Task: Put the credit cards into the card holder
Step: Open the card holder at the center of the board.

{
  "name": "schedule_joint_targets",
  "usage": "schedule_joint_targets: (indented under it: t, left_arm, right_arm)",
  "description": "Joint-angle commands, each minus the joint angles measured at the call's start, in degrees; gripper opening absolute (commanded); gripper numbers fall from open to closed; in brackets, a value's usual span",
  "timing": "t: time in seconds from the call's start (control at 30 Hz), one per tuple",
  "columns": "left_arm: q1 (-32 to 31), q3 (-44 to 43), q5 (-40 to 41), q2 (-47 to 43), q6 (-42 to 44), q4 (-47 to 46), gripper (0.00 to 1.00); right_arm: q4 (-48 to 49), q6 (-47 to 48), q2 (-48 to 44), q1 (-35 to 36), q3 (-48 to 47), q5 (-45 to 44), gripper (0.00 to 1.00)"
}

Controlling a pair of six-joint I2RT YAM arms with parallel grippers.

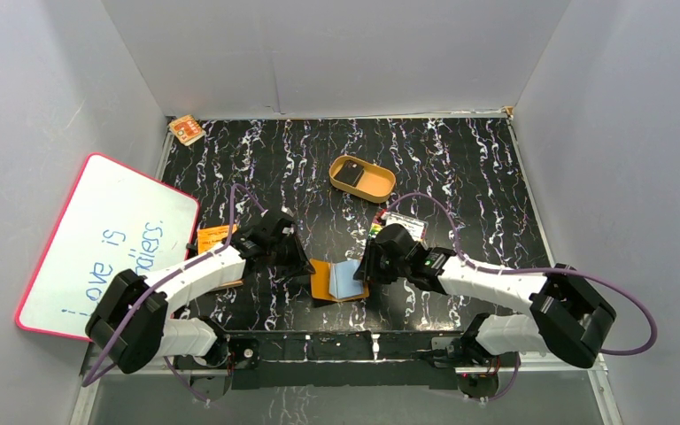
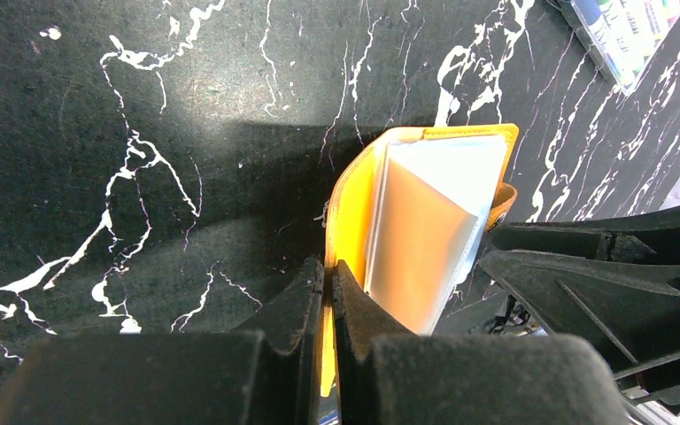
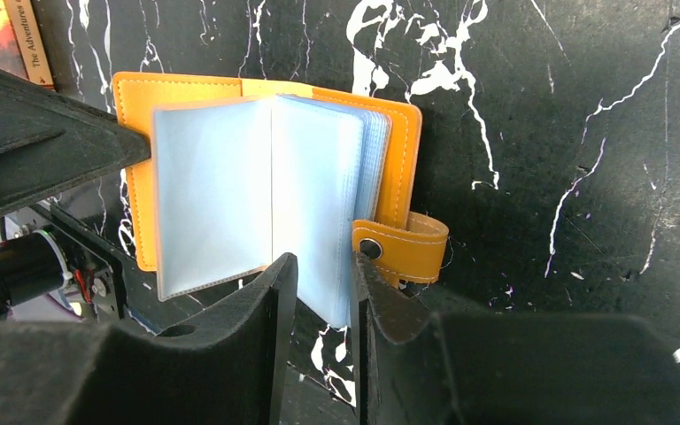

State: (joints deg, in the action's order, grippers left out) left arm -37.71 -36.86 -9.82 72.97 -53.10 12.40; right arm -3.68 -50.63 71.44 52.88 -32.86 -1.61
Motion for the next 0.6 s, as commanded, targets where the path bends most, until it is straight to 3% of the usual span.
schedule_joint_targets:
  t: [0.0,0.57]
  left_arm:
    - [0.0,0.8,-0.2,0.5,0.1,0.0,0.0]
    - [-0.1,1.9,-0.4,5.2,0.9,-3.7,0.0]
  right_arm:
    - [1.3,0.5,1.0,-0.1,-0.3,0.4,0.36]
    - [5.2,0.5,5.8,-0.2,-1.2,4.2,0.31]
